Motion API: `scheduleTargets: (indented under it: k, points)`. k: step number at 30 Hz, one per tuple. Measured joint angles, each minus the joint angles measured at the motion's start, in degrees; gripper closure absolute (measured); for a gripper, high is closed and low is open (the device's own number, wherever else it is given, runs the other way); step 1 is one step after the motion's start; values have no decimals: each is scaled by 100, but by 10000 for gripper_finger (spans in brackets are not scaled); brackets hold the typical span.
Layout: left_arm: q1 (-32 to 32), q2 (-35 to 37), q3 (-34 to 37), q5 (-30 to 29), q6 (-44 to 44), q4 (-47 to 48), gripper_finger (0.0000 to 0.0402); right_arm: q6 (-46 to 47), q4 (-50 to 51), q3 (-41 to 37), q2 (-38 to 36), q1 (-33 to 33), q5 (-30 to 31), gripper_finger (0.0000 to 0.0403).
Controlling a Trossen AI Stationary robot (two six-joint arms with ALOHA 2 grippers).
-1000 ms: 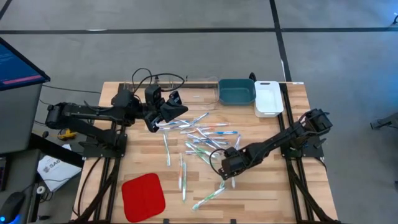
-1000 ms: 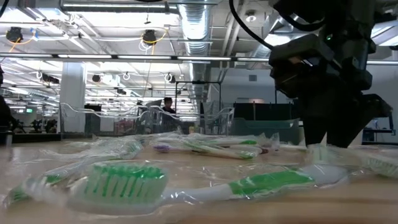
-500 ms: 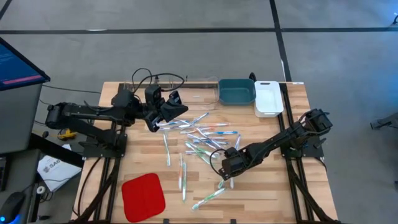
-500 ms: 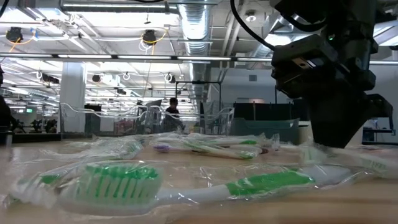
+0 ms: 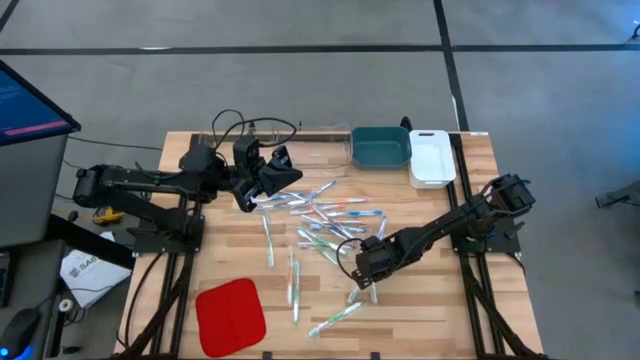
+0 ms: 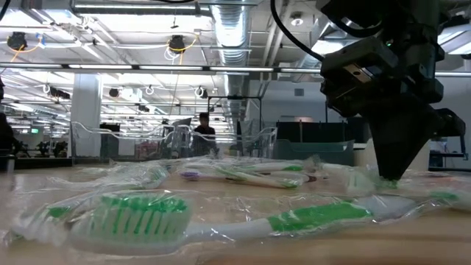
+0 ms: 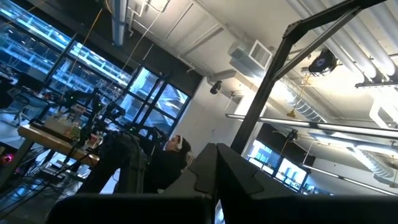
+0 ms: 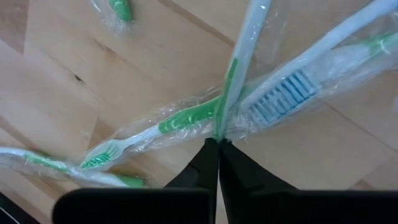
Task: Pick & Place Toothbrushes
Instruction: Put the green toothbrush into the white bin
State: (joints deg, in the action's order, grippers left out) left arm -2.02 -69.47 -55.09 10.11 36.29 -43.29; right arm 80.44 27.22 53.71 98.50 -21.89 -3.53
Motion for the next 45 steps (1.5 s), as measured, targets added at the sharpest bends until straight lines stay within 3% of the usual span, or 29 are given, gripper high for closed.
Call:
scheduleTargets:
  k: [14,28,32,37,45]
  points:
    - [0,0,0,2,0,4,400,-368,56,-17,-35,11,-178,393]
    - [0,0,0,24,-1,34,400,-313,12,-15,-35,31,-156,223]
    - [0,0,0,22,-31,50,400,-376,-57,-13,-18,31,-136,192]
    - [0,0,0,16,-35,61,400,-359,-81,-63,-17,31,-106,194]
    - [0,0,0,-4,-46,114,400,-428,-427,-170,92,31,-104,251]
